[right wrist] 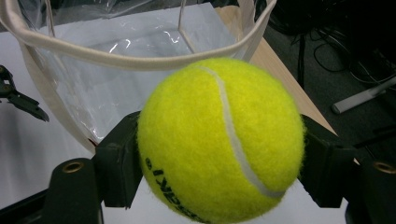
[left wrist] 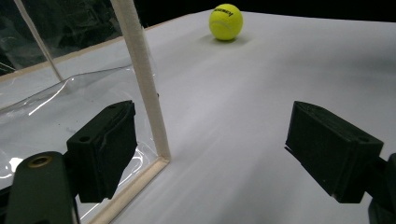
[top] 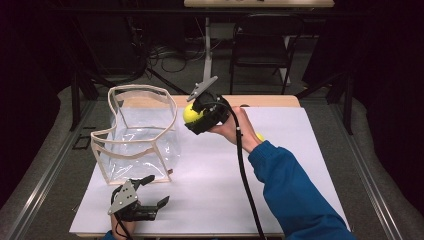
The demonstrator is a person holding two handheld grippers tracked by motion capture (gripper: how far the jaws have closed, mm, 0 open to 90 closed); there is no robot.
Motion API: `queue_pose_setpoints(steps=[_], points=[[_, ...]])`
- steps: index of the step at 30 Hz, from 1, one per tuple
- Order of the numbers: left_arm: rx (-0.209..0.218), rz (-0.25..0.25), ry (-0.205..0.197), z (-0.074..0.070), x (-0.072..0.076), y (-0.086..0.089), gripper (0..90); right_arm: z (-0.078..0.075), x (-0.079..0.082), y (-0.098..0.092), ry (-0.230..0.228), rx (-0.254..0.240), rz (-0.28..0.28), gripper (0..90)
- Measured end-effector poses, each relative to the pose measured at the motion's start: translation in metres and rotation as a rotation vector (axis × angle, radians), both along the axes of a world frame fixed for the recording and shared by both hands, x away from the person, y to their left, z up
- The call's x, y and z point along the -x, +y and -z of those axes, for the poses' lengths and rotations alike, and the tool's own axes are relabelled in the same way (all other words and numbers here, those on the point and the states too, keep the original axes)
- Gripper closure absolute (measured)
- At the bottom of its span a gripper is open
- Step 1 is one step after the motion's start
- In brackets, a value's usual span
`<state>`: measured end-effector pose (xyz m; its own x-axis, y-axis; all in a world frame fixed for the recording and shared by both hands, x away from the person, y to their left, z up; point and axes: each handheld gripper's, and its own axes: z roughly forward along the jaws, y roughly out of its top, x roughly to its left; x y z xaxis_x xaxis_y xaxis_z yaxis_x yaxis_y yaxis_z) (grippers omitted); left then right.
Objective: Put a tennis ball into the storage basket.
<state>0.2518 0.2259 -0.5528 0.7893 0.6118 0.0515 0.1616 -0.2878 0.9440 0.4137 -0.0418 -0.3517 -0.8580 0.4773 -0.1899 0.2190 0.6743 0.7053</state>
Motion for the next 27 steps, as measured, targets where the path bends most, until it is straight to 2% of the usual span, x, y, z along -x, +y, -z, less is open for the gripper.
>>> queue_pose_setpoints(steps=[27], points=[[0.001, -0.003, -0.002, 0.0, 0.0, 0.0, 15.8, -0.02, -0.005, 0.012, -0.028, -0.003, -0.027, 26.1]])
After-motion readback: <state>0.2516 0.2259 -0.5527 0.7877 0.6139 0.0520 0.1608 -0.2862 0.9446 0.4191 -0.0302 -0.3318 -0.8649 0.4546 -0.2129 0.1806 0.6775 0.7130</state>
